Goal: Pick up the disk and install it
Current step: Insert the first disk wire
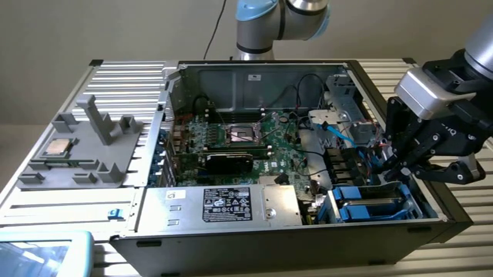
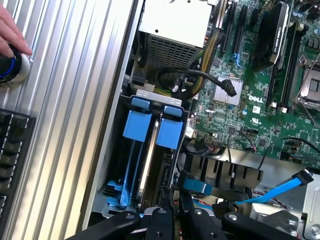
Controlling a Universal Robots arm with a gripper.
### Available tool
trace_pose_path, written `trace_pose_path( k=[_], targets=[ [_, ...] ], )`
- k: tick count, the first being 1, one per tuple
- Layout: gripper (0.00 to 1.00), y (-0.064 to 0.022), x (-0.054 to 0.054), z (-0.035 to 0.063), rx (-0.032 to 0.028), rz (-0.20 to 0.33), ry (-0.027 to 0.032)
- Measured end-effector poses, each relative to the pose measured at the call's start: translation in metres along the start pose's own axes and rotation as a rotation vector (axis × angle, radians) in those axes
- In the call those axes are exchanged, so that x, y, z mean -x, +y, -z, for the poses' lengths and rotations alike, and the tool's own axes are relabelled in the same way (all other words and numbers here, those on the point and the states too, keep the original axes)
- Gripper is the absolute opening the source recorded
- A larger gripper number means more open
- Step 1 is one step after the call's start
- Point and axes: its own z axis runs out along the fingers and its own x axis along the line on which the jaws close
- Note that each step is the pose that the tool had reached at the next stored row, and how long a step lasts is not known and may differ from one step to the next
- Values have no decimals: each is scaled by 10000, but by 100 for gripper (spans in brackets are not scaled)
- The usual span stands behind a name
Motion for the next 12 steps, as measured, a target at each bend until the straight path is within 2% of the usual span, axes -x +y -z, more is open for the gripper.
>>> trace_pose_path(
  k=[12],
  targets=[
    [16,-15,51,-62,-19,-206,-8]
  ],
)
